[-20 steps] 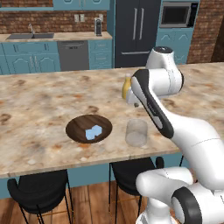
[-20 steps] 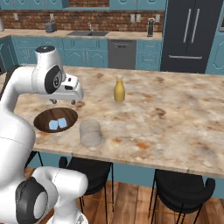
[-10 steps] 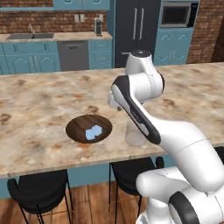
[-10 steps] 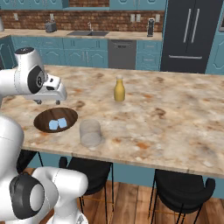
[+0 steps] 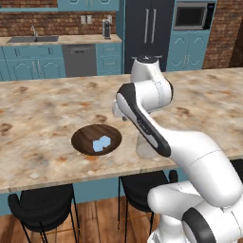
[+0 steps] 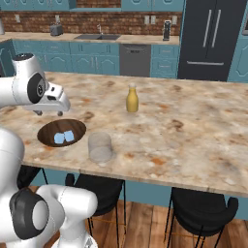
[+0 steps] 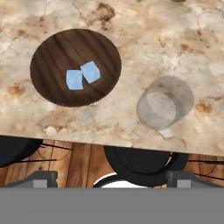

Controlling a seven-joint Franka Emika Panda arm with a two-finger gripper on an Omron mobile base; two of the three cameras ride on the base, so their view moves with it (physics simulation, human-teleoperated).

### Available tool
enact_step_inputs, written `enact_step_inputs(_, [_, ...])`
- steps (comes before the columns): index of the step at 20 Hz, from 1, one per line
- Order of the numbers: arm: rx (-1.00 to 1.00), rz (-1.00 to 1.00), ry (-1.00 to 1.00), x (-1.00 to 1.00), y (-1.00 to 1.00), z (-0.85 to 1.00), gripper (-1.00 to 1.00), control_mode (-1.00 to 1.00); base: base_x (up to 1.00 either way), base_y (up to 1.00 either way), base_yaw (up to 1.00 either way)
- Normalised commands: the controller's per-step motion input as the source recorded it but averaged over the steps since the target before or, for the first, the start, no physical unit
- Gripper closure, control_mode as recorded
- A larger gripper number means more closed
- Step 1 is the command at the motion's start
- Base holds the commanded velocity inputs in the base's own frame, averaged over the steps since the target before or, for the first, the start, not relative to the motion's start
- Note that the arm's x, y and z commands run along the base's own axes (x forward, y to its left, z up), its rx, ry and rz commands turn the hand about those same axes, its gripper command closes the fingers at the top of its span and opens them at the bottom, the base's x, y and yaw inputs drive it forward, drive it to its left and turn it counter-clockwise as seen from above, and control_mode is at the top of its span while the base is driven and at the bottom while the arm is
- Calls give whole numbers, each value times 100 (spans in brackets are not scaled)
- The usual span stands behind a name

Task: There are two ice cubes in the ice bowl. Place both ice cubes in the glass cup.

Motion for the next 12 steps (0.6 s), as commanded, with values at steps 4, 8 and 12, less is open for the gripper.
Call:
enact_step_inputs(4, [1, 0, 1, 7, 18, -10, -100, -100, 0, 0, 0])
enact_step_inputs(8, [0, 0, 0, 10, 4, -11, -100, -100, 0, 0, 0])
enact_step_inputs(12, [0, 0, 0, 14, 0, -7, -100, -100, 0, 0, 0])
